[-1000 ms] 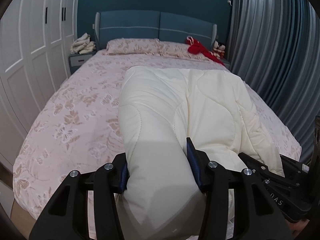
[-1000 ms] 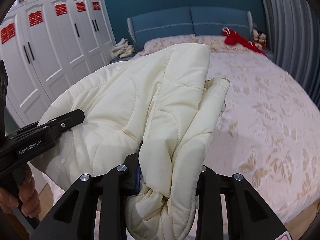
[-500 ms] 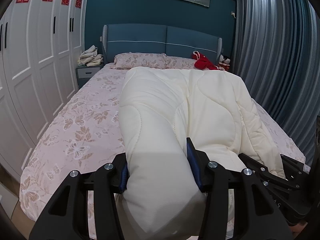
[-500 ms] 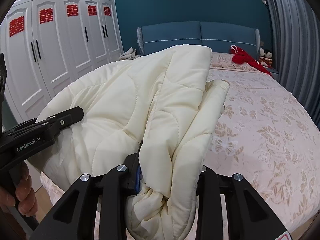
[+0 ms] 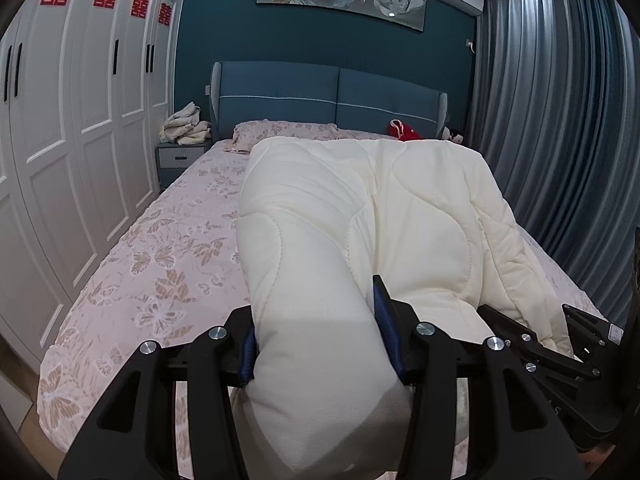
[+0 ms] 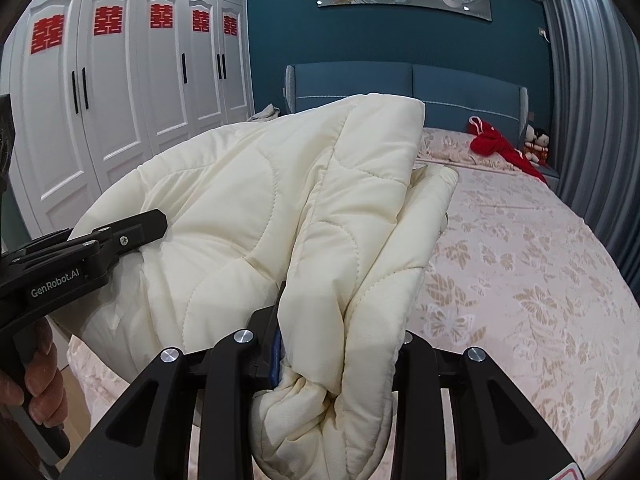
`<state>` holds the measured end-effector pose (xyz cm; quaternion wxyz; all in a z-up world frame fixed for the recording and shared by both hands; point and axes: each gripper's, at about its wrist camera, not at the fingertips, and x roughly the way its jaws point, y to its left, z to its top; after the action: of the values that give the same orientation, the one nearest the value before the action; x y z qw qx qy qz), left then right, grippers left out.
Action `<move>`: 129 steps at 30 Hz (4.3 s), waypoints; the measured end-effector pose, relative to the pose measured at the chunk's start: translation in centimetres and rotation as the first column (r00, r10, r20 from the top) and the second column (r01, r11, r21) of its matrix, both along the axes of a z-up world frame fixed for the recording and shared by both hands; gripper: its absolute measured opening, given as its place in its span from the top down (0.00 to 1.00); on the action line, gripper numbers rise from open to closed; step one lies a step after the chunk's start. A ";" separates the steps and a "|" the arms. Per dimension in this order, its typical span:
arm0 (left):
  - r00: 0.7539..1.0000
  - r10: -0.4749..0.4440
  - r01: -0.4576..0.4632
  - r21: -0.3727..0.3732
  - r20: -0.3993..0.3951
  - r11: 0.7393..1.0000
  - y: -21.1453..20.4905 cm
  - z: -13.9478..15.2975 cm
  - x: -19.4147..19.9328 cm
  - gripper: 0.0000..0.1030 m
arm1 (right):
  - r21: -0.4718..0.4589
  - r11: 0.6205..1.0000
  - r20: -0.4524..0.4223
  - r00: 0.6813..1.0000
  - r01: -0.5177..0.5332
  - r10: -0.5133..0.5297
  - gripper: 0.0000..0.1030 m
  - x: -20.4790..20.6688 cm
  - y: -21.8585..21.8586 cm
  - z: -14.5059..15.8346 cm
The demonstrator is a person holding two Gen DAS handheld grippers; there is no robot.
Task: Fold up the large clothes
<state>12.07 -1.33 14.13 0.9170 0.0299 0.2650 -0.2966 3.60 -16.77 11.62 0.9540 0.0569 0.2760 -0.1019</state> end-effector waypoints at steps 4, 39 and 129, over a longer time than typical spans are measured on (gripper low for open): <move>1.000 0.001 -0.002 0.001 0.024 1.000 -0.1 -0.3 1.7 0.55 | -0.013 1.000 0.014 1.000 -0.007 0.008 0.71 1.5 -0.3 -0.3; 0.969 0.063 -0.032 0.131 -0.239 0.991 -1.0 -22.5 12.0 0.42 | 0.198 0.980 -0.303 0.951 0.005 0.056 0.59 12.5 -3.3 -22.3; 0.889 0.318 -0.173 0.399 -0.331 0.900 -5.6 -24.2 15.8 0.08 | 0.243 0.965 -0.537 0.842 0.093 0.054 0.97 20.3 -7.8 -24.1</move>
<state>27.91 -6.92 -10.04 0.8555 0.1030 0.4925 -0.1228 23.93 -24.53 -12.48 0.8208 0.1534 0.5433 -0.0866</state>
